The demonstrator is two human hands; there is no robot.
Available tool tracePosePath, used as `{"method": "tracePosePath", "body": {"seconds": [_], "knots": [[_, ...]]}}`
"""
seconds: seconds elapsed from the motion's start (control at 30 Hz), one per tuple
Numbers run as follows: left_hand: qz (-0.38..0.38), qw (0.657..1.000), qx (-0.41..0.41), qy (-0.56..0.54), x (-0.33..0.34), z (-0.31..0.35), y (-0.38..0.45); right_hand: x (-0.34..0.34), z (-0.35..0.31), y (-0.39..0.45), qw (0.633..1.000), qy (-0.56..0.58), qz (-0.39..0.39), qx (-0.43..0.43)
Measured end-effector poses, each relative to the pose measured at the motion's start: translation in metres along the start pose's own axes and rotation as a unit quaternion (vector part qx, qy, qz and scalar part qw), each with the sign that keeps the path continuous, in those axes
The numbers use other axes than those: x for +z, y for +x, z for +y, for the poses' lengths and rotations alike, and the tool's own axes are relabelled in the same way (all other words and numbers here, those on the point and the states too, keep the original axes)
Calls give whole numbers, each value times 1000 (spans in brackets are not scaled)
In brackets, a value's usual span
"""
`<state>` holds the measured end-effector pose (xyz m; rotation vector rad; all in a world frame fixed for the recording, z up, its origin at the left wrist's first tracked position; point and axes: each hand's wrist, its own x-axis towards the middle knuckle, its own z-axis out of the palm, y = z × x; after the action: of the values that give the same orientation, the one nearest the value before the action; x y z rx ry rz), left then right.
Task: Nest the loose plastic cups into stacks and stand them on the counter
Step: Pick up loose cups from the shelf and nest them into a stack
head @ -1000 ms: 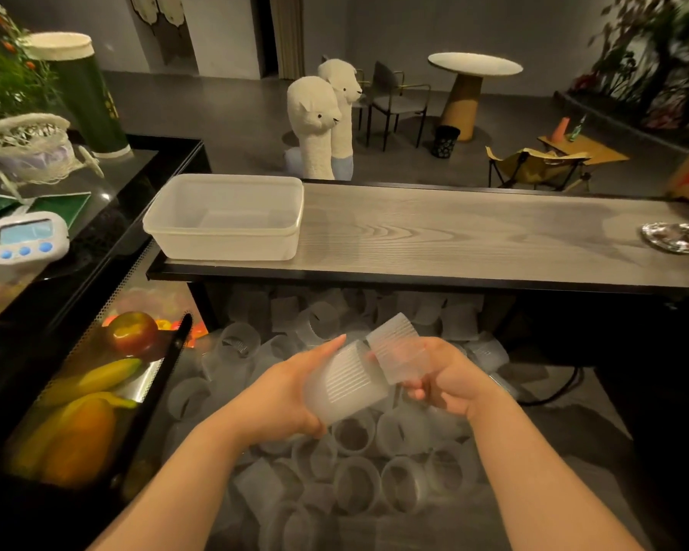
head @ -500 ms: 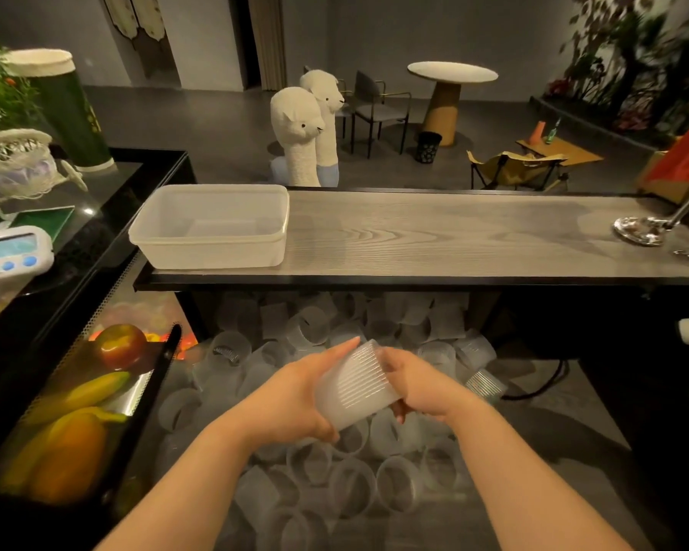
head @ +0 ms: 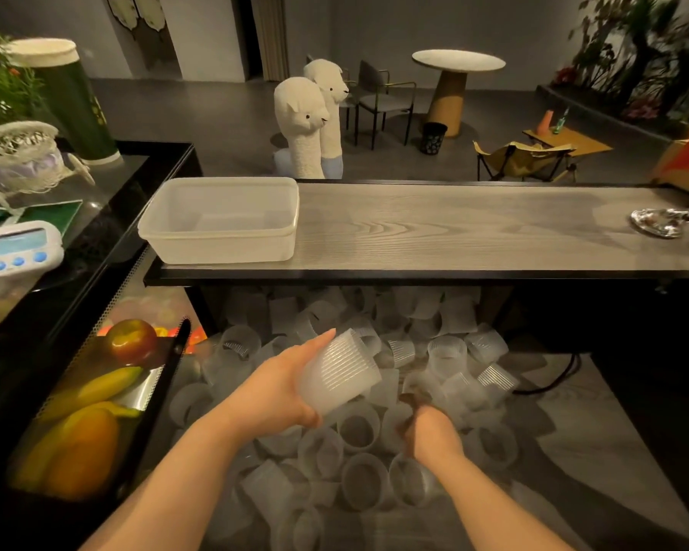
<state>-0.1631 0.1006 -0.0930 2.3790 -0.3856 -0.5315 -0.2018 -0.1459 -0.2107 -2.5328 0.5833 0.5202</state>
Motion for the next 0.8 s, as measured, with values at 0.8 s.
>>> {"method": "tracePosePath", "body": {"seconds": [0.8], "knots": [[-39, 998, 59, -1, 3, -6, 6, -65, -43, -66, 888, 388, 78, -235]]}}
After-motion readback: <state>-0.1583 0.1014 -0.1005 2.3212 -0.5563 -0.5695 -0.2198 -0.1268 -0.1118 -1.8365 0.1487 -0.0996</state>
